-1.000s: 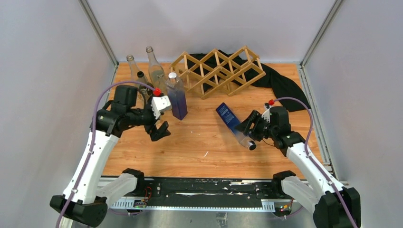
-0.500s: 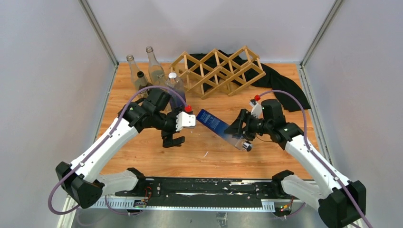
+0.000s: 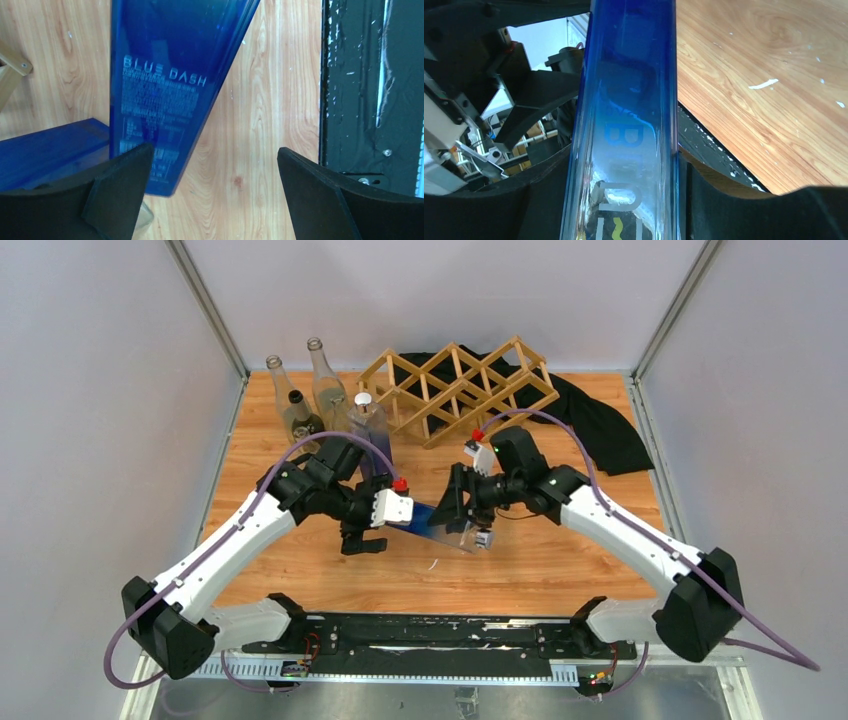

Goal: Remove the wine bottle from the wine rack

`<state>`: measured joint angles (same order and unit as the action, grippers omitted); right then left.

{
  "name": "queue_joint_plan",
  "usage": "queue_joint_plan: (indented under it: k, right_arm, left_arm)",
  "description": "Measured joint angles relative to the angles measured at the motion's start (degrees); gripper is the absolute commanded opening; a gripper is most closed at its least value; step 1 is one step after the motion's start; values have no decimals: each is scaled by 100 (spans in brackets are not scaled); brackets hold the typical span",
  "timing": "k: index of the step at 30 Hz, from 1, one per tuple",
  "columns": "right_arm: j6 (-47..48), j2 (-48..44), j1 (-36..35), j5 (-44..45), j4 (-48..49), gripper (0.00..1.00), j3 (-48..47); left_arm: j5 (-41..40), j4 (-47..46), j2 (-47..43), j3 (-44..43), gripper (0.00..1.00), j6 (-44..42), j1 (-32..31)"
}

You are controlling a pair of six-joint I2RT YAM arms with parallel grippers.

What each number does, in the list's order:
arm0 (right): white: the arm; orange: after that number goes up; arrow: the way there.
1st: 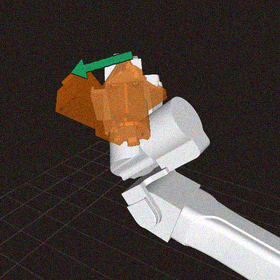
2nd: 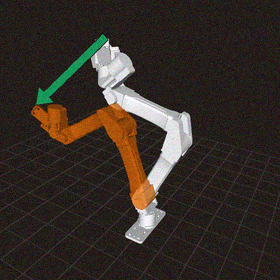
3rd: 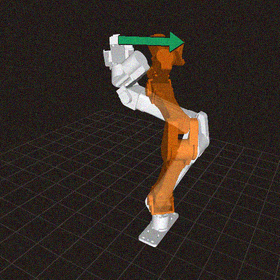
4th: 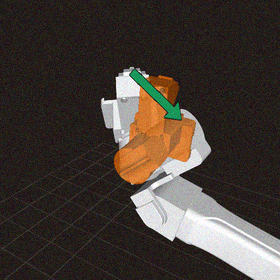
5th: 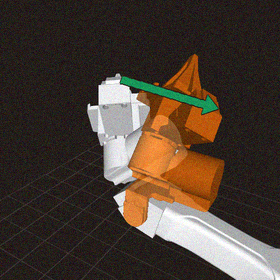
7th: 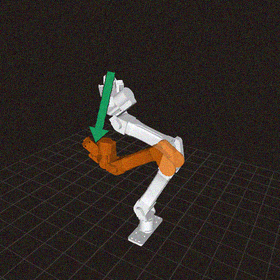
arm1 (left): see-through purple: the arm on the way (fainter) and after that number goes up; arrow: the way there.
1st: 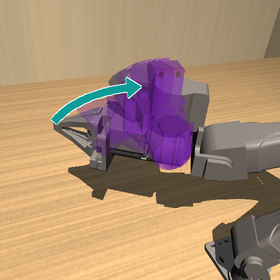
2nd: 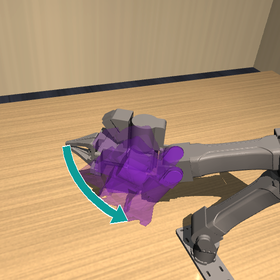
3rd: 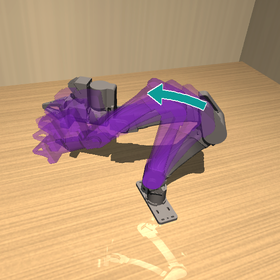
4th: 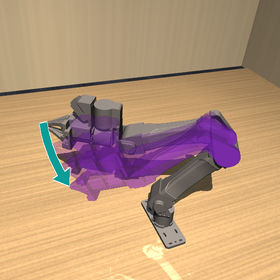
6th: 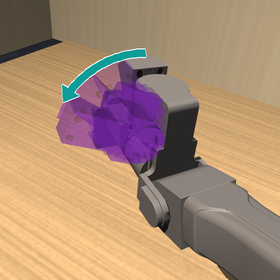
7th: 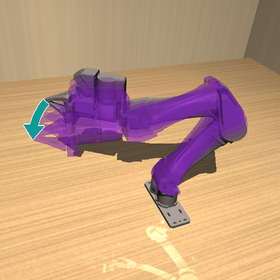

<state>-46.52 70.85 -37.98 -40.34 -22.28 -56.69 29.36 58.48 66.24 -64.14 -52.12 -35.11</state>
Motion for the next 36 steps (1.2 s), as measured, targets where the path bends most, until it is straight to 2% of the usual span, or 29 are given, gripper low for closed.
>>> queue_joint_plan:
  k: [10,17,19,21,22,24,25,27,29,31,36]
  right_arm:
    - [-37,1141,-498,-122,-133,0,-872]
    - [-35,1390,-837,-533,44,0,-1143]
    - [-35,1390,-879,-590,98,0,-1189]
    - [-31,1392,-894,-649,149,0,-1213]
    - [-24,1392,-894,-660,160,3,-1228]
    - [-15,1392,-890,-654,173,18,-1244]
    - [-7,1394,-887,-645,166,30,-1261]
    - [-26,1405,-863,-675,109,62,-1314]
    - [-13,1405,-868,-680,105,78,-1335]
    - [79,1405,-868,-752,103,86,-1399]
    - [295,1213,-756,-767,140,90,-1526]
  left_arm:
    - [-74,2,-170,199,96,-254,4]
    - [-101,-181,-190,380,96,-317,-15]
    - [-109,-190,-210,433,93,-317,-31]
    - [-114,-227,-227,479,84,-317,-33]
    - [-120,-240,-236,496,77,-319,-33]
    - [-109,-212,-267,527,59,-302,-35]
    - [-96,-179,-291,546,50,-286,-37]
    - [-136,-205,-391,566,36,-343,-55]
    - [-138,-199,-450,566,23,-315,-61]
    - [-122,-205,-525,568,0,-221,-61]
    - [17,-192,-649,577,0,201,-61]
